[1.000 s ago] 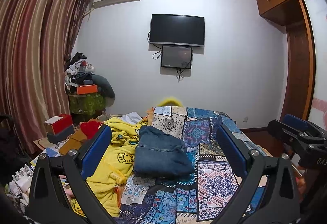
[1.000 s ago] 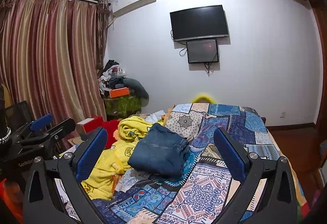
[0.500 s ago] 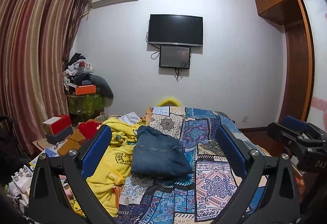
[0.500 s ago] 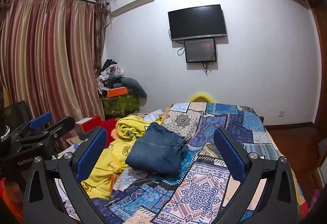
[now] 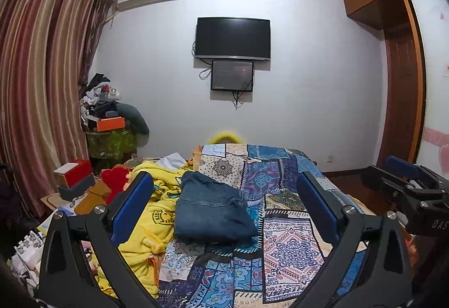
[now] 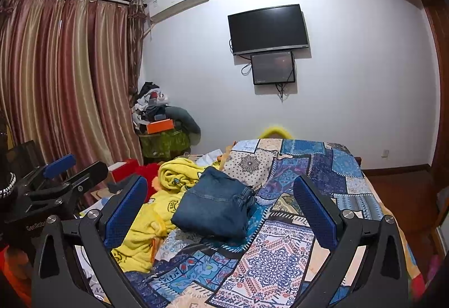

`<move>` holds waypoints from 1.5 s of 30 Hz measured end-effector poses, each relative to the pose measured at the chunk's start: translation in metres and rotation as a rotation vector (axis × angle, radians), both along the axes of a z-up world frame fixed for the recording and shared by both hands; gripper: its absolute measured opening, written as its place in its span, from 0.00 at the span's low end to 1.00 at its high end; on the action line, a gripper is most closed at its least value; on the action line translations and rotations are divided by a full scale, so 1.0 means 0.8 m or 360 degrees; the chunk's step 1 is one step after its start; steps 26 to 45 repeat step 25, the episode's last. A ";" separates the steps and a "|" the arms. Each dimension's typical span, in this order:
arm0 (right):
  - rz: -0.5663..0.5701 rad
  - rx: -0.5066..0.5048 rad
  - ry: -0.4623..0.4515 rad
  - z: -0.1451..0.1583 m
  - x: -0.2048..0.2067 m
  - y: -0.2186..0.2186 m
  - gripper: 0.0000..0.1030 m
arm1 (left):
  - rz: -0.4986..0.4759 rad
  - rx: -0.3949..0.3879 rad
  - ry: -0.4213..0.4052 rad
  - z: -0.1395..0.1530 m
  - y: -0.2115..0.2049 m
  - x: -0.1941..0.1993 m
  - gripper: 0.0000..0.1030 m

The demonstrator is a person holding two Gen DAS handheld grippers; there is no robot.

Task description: Fold large clothes

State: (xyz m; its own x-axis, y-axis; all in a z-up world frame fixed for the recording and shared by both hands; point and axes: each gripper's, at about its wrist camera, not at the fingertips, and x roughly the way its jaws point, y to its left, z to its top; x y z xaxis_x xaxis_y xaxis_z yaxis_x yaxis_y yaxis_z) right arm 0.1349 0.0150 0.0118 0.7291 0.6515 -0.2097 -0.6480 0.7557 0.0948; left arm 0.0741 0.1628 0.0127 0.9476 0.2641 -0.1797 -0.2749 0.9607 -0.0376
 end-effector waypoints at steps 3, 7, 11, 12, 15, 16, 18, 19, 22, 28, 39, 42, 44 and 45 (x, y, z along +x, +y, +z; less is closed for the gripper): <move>-0.0003 0.0011 0.0009 0.000 0.001 -0.001 1.00 | -0.0005 0.0003 0.0001 0.000 -0.001 0.001 1.00; -0.0012 0.0018 0.0013 0.000 0.002 -0.003 1.00 | -0.0025 0.0009 0.0014 0.000 -0.003 0.003 1.00; -0.0012 0.0025 0.0018 0.000 0.003 -0.004 1.00 | -0.0032 0.0002 0.0010 0.000 -0.003 0.003 1.00; -0.0007 0.0028 0.0021 0.001 0.003 -0.004 1.00 | -0.0032 -0.0001 0.0009 0.000 -0.003 0.002 1.00; -0.0003 0.0035 0.0025 0.000 0.003 -0.004 1.00 | -0.0028 -0.0012 -0.0006 0.000 -0.002 0.000 1.00; -0.0003 0.0035 0.0026 0.000 0.003 -0.004 1.00 | -0.0031 -0.0014 -0.0007 0.000 -0.002 -0.001 1.00; -0.0002 0.0034 0.0029 0.000 0.003 -0.004 1.00 | -0.0036 -0.0017 -0.0010 -0.001 -0.002 -0.001 1.00; -0.0003 0.0034 0.0031 -0.001 0.003 -0.004 1.00 | -0.0032 -0.0019 -0.0014 -0.002 -0.002 -0.002 1.00; 0.0007 0.0035 0.0048 -0.001 0.005 -0.002 1.00 | -0.0029 -0.0025 -0.0013 -0.004 0.001 0.000 1.00; 0.0009 0.0038 0.0058 -0.001 0.006 -0.001 1.00 | -0.0031 -0.0040 0.0007 -0.007 0.003 0.003 1.00; 0.0009 0.0038 0.0058 -0.001 0.006 -0.001 1.00 | -0.0031 -0.0040 0.0007 -0.007 0.003 0.003 1.00; 0.0009 0.0038 0.0058 -0.001 0.006 -0.001 1.00 | -0.0031 -0.0040 0.0007 -0.007 0.003 0.003 1.00; 0.0009 0.0038 0.0058 -0.001 0.006 -0.001 1.00 | -0.0031 -0.0040 0.0007 -0.007 0.003 0.003 1.00; 0.0009 0.0038 0.0058 -0.001 0.006 -0.001 1.00 | -0.0031 -0.0040 0.0007 -0.007 0.003 0.003 1.00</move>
